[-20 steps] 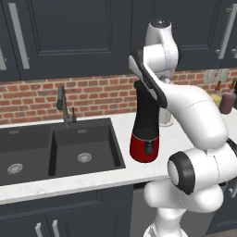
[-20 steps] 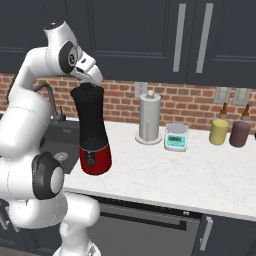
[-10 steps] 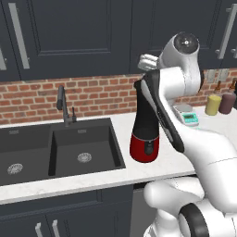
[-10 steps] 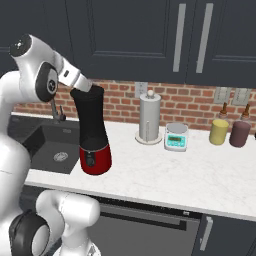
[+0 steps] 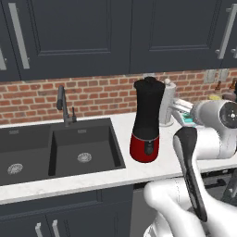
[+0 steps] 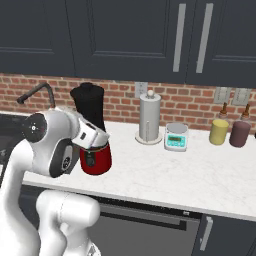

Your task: Close the lid blender by securely placing the lid on top.

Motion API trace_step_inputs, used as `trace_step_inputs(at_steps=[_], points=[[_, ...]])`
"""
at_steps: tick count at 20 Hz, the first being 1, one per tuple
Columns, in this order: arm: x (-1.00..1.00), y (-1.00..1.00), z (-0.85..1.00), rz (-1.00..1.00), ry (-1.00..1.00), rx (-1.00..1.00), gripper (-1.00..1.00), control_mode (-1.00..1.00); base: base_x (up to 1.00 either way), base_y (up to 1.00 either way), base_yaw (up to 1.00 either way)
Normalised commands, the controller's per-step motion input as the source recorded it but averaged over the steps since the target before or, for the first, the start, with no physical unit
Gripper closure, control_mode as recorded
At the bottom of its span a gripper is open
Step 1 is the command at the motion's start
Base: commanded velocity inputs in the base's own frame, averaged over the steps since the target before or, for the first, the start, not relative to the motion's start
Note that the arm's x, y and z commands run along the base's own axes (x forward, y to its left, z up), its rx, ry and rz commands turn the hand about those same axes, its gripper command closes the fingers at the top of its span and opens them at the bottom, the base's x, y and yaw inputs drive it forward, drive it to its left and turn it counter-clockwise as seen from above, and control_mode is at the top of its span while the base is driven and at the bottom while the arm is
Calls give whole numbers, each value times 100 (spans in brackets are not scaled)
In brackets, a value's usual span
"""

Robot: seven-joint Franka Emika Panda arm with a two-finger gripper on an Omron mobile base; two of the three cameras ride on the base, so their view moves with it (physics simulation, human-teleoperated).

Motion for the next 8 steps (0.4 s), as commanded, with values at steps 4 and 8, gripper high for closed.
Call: trace_step_inputs(at_steps=[4,8], points=[[-100,-100,-5,0,-11,19,-100,-100,0,0,0],[-67,-42,49,-7,-45,20,-100,-100,0,0,0]])
